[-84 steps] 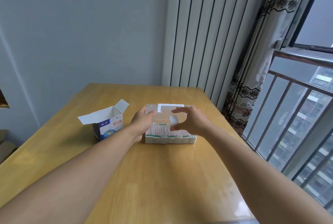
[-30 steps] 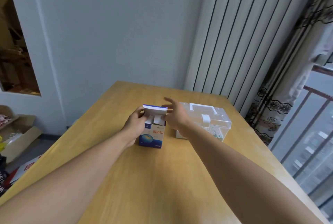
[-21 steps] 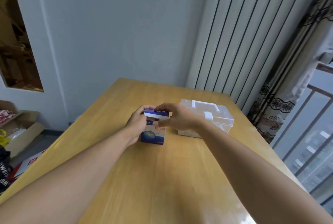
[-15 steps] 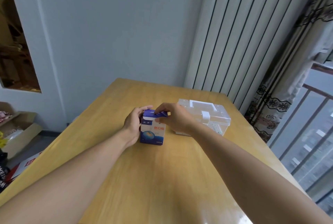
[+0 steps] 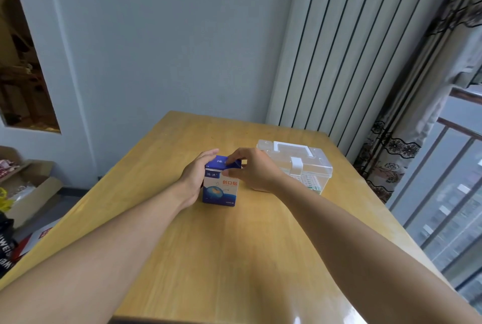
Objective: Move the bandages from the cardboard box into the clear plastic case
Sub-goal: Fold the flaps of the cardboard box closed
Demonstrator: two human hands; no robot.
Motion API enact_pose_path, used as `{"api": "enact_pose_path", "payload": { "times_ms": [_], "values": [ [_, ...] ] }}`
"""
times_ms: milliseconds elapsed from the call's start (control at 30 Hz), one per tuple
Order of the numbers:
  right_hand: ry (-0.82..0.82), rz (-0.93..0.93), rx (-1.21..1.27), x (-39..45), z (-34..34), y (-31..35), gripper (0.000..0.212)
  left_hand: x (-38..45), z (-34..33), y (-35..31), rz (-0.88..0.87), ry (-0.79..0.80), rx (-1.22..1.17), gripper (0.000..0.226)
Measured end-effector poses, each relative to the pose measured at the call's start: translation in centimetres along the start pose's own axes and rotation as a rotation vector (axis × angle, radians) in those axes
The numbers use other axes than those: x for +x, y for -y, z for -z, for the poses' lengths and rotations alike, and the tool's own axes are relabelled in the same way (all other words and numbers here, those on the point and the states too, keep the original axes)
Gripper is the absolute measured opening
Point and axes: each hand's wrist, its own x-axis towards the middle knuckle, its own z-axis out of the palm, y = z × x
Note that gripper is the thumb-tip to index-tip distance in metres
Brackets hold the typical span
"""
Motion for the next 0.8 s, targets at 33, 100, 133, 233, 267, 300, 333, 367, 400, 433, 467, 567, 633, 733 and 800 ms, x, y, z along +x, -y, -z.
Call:
{"api": "enact_pose_path", "payload": {
  "times_ms": [33,100,133,233,267,300,333,367,400,433,467,567,633,733,800],
  "values": [
    [0.009,0.005,-0.011,0.0,0.1,0.0,0.032,0.0,0.1,-0.1,0.007,0.000,0.002,0.033],
    [0.027,0.003,-0.030,-0.1,0.1,0.0,0.033,0.0,0.2,0.1,0.014,0.003,0.006,0.036],
    [0.037,-0.005,-0.039,0.0,0.1,0.1,0.033,0.1,0.2,0.2,0.014,0.001,0.013,0.038],
    [0.071,-0.047,-0.033,0.0,0.1,0.2,0.031,0.2,0.1,0.2,0.025,-0.021,0.000,0.043],
    [0.078,-0.055,-0.026,0.1,0.1,0.3,0.030,0.4,0.1,0.2,0.031,-0.024,-0.008,0.045],
    [0.084,-0.063,-0.023,0.1,0.0,0.3,0.030,0.4,0.1,0.2,0.035,-0.025,-0.019,0.047],
    [0.087,-0.073,-0.022,0.1,-0.1,0.4,0.031,0.6,0.2,0.3,0.042,-0.022,-0.025,0.049],
    [0.092,-0.084,-0.030,0.1,-0.3,0.5,0.034,0.6,0.2,0.3,0.048,-0.025,-0.025,0.050],
    [0.098,-0.093,-0.039,0.2,-0.3,0.5,0.037,0.6,0.2,0.4,0.054,-0.032,-0.016,0.049],
    [0.106,-0.098,-0.048,0.2,-0.4,0.5,0.038,0.5,0.2,0.3,0.060,-0.039,-0.005,0.048],
    [0.109,-0.100,-0.050,0.2,-0.3,0.5,0.039,0.5,0.1,0.3,0.063,-0.044,0.007,0.047],
    [0.115,-0.078,-0.034,0.1,0.1,0.6,0.035,0.3,-0.1,-0.1,0.072,-0.047,0.011,0.042],
    [0.087,-0.067,0.006,-0.1,0.5,0.9,0.033,0.1,-0.2,-0.7,0.077,-0.031,0.012,0.044],
    [-0.043,-0.034,0.035,-0.5,2.1,1.4,0.036,0.0,-1.2,-2.2,-0.005,-0.046,-0.003,0.047],
    [-0.172,-0.005,0.054,-0.6,4.0,1.5,0.039,0.1,-2.2,-3.6,-0.095,-0.069,-0.025,0.047]
  ]
}}
